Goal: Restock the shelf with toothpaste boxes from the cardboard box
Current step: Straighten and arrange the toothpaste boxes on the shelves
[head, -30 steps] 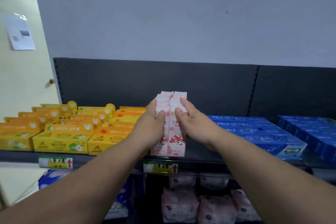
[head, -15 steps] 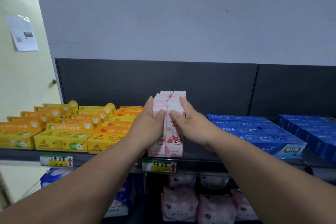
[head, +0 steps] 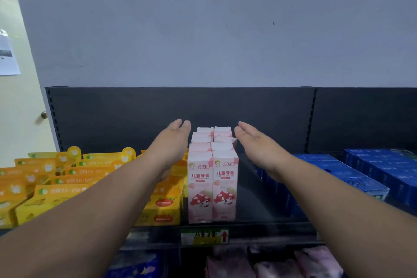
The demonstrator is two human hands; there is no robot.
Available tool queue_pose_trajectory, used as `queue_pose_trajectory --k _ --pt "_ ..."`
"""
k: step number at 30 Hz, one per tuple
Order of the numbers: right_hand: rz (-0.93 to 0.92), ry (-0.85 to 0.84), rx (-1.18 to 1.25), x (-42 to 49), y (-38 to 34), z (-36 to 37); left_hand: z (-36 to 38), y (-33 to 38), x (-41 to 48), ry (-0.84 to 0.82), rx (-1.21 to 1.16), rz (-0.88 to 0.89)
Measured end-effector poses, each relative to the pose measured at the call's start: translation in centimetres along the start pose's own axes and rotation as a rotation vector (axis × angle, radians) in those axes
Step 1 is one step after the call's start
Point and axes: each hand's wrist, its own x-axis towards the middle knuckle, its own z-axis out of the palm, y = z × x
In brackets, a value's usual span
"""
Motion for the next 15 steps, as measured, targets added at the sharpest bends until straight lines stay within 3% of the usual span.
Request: queue_pose_trajectory --k 2,5,15 --pt "0.008 -0.022 -0.002 1.0 -0.2 0.3 0.1 0.2 1.8 -0.115 0.020 0.016" --pt "0.019 -0.043 -0.029 2.4 -0.8 0.7 0.6 0.1 3.8 -0.210 0.239 0.150" --pt "0.123 -0.097 0.026 6.0 -1.5 2.8 3.2 -1.3 7.5 -0.395 0.530 0.381"
